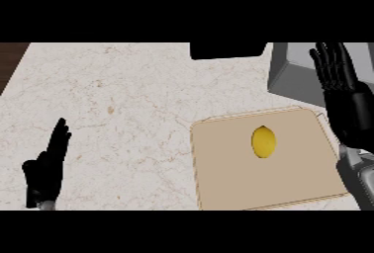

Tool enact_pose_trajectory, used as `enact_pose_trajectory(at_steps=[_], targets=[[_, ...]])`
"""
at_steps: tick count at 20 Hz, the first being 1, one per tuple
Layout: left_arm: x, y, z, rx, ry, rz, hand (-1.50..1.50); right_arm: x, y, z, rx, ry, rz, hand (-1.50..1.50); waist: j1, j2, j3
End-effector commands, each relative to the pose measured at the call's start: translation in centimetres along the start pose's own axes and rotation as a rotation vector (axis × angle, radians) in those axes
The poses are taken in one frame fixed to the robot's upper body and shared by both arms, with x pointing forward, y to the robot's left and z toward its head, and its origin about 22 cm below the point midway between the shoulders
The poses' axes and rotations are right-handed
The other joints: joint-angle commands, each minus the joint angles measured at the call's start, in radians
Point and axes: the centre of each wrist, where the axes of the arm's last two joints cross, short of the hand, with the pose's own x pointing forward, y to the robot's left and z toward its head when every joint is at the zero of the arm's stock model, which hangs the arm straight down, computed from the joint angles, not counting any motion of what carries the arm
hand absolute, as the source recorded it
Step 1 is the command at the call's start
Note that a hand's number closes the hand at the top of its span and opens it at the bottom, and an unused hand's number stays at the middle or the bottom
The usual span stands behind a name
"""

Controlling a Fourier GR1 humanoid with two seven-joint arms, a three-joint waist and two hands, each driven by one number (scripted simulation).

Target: Pick the lemon from the tray and place it in the cardboard box

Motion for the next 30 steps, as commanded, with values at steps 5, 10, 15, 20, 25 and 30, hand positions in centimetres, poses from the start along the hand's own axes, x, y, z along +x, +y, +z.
enact_pose_trajectory(at_steps=[5,10,15,20,25,30], targets=[[3.8,7.1,-4.7,0.103,-0.063,-0.271,0.00,-5.4,0.0,7.9,-0.072,0.263,-0.021,-1.50,0.040,-0.017,-0.015],[1.3,5.9,-3.4,0.052,-0.021,-0.276,0.00,-7.9,-4.0,13.6,0.265,0.333,0.665,-1.50,0.040,-0.009,-0.018],[1.9,6.4,-3.8,0.037,-0.007,-0.276,0.00,-11.3,-4.3,18.5,0.041,0.174,0.268,-1.50,0.056,-0.017,-0.014],[1.4,5.4,-4.9,0.045,-0.007,-0.289,0.00,-11.2,-7.7,17.3,0.170,0.128,0.464,-1.50,0.057,-0.018,-0.017],[2.1,4.3,-5.3,0.034,-0.015,-0.287,0.00,-8.3,-11.5,14.0,0.367,0.271,0.782,-1.50,0.057,-0.018,-0.020],[2.3,5.2,-5.3,0.019,-0.008,-0.291,0.00,-6.3,-8.8,9.7,0.526,0.383,0.851,-1.50,0.065,-0.019,-0.019]])
